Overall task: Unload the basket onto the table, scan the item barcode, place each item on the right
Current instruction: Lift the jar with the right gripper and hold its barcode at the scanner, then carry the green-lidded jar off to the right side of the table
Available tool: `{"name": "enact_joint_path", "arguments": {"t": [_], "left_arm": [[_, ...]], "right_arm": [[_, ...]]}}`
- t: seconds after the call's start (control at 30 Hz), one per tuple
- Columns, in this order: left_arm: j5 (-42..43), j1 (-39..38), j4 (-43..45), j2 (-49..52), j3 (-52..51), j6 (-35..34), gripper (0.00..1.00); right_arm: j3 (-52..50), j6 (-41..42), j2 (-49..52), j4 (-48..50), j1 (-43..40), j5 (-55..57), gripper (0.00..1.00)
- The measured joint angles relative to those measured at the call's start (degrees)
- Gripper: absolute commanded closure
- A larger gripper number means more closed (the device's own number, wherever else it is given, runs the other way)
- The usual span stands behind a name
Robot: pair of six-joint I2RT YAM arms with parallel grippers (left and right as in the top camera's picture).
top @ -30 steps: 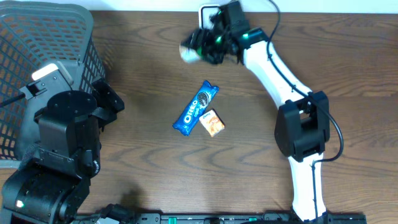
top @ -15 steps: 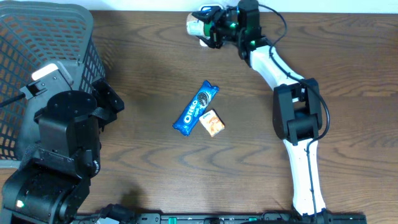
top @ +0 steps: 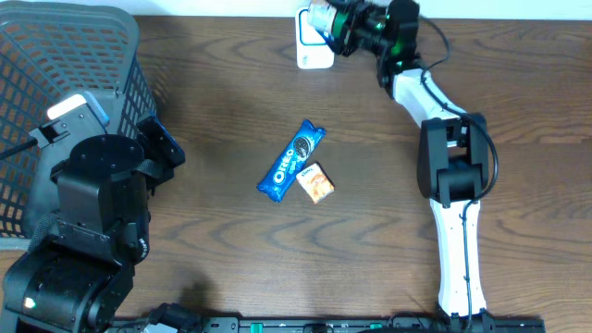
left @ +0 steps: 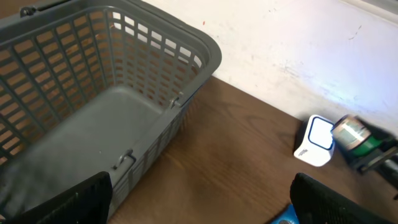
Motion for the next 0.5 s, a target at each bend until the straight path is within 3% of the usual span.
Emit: {"name": "enact_joint_path", "arguments": {"t": [0.5], "left_arm": [[0.0, 0.0, 0.0, 0.0, 0.0, 0.0, 0.09]], "right_arm": [[-0.1, 2.5, 2.9, -3.0, 2.3, -1.8, 0.57]]}}
